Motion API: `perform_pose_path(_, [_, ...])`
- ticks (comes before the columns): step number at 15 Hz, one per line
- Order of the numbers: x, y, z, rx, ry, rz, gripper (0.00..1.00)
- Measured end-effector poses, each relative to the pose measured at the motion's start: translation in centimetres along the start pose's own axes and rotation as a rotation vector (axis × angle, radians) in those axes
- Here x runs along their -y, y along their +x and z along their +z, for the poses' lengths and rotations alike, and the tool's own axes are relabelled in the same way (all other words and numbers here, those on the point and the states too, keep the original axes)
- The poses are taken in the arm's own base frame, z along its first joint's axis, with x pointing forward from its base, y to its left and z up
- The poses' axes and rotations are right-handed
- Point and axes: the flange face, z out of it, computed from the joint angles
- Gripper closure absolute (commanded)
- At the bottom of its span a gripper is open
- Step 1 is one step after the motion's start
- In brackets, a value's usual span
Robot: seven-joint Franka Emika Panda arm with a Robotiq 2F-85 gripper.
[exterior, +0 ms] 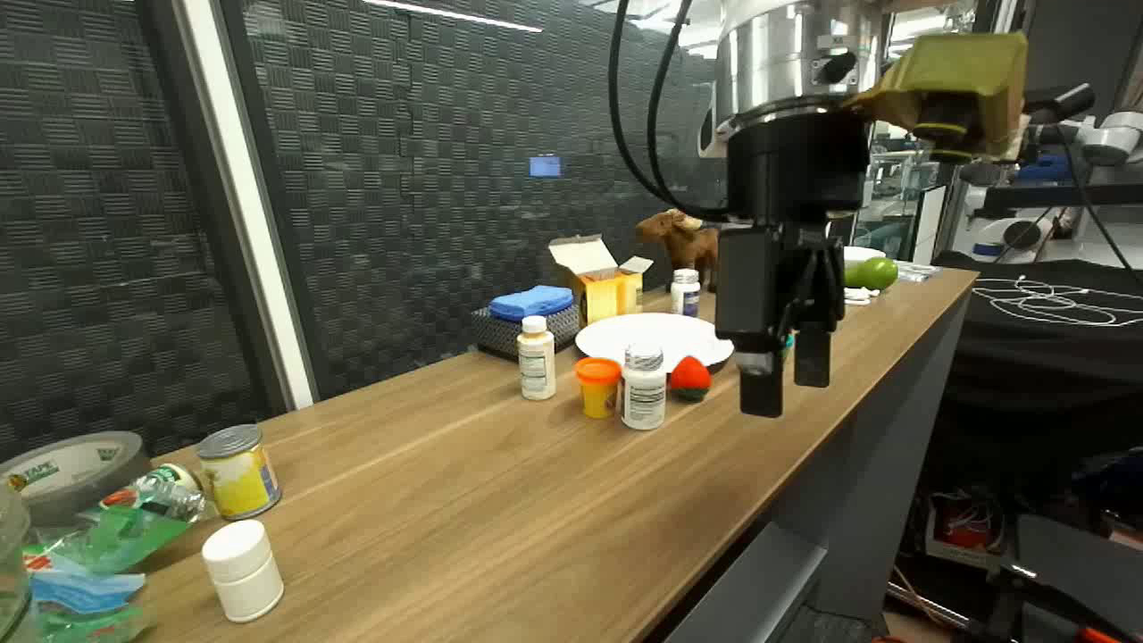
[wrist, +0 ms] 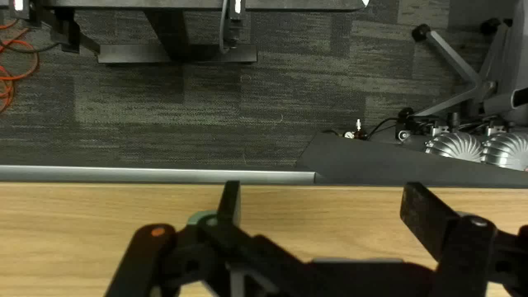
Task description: Put all the objects surrounding the plate on to the plate.
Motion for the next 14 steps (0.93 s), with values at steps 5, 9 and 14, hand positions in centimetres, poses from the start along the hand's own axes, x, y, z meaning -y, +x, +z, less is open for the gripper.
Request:
perform_pose_path(5, [0.2, 0.2, -0.7, -0.015, 0.003, -0.004, 0.00])
perform_pose_path(9, [0.0, 0.3, -0.5, -0.003, -0.007, -0.003, 0.00])
perform_pose_path(14, [0.3, 2.8, -4.6, 0.030, -0.094, -0.056, 0.00])
